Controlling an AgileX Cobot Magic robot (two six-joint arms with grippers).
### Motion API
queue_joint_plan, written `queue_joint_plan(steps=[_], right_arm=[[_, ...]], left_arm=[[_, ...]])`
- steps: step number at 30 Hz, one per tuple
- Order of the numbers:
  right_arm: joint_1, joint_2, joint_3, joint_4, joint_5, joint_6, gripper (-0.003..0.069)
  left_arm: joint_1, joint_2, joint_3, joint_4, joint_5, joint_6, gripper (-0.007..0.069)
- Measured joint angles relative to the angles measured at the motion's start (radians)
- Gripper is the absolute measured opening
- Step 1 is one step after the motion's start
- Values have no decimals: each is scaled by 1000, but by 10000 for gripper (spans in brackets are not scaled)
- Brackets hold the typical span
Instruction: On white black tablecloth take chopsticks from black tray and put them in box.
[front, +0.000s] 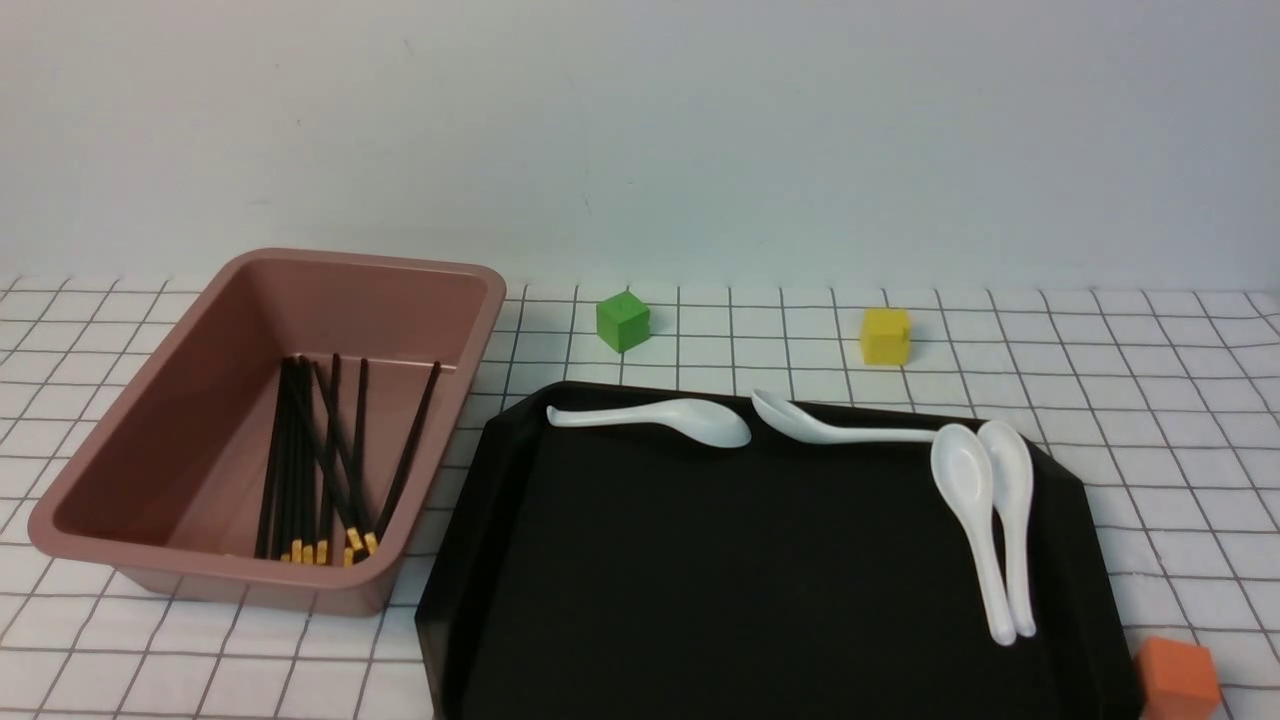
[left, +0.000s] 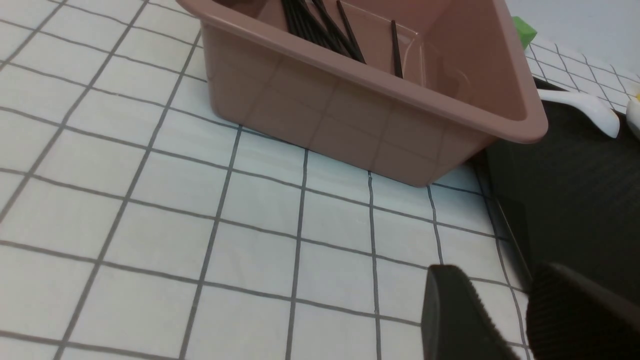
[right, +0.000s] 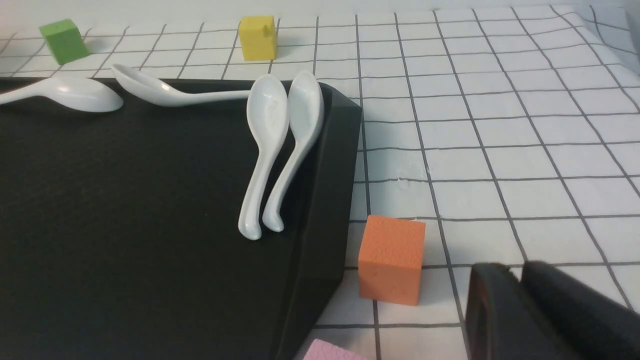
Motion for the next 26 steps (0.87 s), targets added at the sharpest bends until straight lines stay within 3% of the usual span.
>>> queue_joint_plan(steps=[26], right_arm=[[0, 0, 0, 0, 0, 0, 120]], left_arm=[[0, 0, 0, 0, 0, 0, 239]])
